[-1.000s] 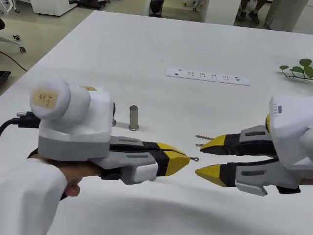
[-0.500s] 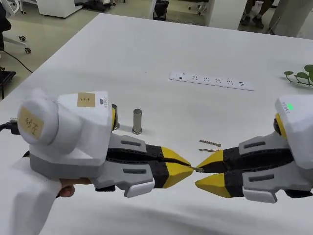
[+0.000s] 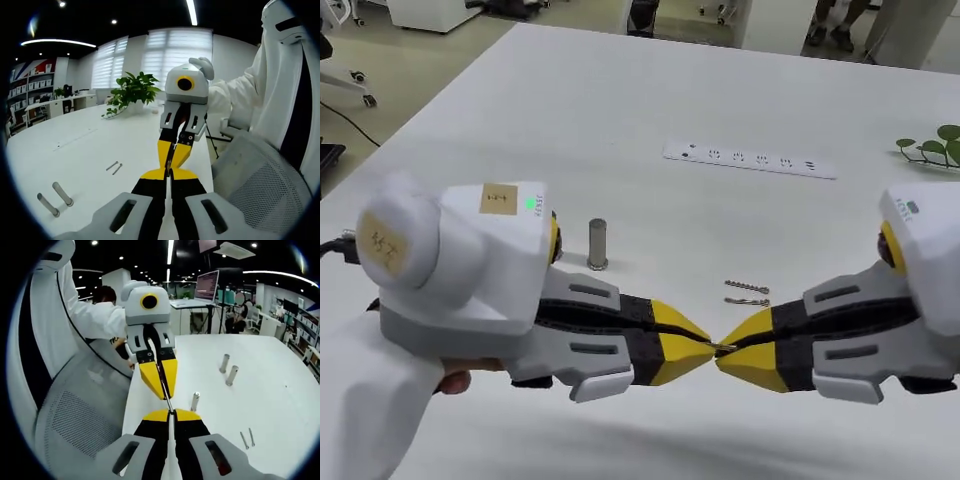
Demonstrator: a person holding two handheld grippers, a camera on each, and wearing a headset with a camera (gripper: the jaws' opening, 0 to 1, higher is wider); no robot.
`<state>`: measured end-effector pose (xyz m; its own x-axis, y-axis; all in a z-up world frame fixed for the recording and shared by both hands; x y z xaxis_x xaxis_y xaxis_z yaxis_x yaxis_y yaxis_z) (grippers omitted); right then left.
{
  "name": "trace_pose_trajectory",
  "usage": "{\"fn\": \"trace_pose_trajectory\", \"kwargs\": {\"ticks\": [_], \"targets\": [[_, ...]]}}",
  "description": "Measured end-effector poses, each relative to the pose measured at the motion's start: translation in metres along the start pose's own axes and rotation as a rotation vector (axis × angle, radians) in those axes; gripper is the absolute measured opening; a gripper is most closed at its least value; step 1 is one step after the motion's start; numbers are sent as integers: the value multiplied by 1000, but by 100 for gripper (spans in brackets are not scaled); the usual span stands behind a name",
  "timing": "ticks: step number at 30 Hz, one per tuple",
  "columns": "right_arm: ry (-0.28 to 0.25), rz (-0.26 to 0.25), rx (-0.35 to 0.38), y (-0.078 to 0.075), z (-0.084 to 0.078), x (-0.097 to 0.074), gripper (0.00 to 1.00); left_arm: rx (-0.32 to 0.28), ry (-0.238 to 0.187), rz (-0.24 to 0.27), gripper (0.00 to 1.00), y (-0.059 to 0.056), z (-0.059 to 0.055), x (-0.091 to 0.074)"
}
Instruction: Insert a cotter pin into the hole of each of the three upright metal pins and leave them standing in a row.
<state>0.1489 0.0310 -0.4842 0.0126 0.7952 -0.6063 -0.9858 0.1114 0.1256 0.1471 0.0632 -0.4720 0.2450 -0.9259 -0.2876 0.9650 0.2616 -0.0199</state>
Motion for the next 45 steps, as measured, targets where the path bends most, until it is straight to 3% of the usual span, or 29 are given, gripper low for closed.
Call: {"fn": "trace_pose_trajectory", "kwargs": {"ticks": [15, 18, 23, 29, 38, 41, 45], "targets": [[81, 59, -61, 8, -9, -4, 0, 53, 78, -75, 0, -11, -6, 8], [91, 74, 11, 9, -9, -4, 0, 2, 91, -89, 0, -14, -8, 9], [76, 79, 48, 11, -9, -3, 0, 5, 94, -77, 0, -12, -10, 9], [64, 69, 58, 9, -9, -2, 0, -1, 111, -46, 5, -4, -14, 7], [57, 10, 70, -5, -13, 2, 0, 8, 190, 61, 25, 22, -34, -7], [64, -15, 71, -11, -15, 6, 0, 18, 208, 94, 28, 30, -39, -11], [84, -59, 67, -19, -20, 15, 0, 37, 261, 157, 30, 46, -51, -15]]}}
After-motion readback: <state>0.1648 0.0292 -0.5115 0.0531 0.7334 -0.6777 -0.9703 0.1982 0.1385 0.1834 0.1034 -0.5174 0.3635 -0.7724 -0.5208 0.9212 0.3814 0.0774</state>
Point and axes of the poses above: the centre of the closed fingertips' face, and the gripper's own axes: x roughly forward along the fingers, y roughly to its left, z roughly out of its top, the point moved 2 cm from there along -x, roughly backward along the fingers, and after that the axes turned 6 degrees about x, right-handed, at the moved point
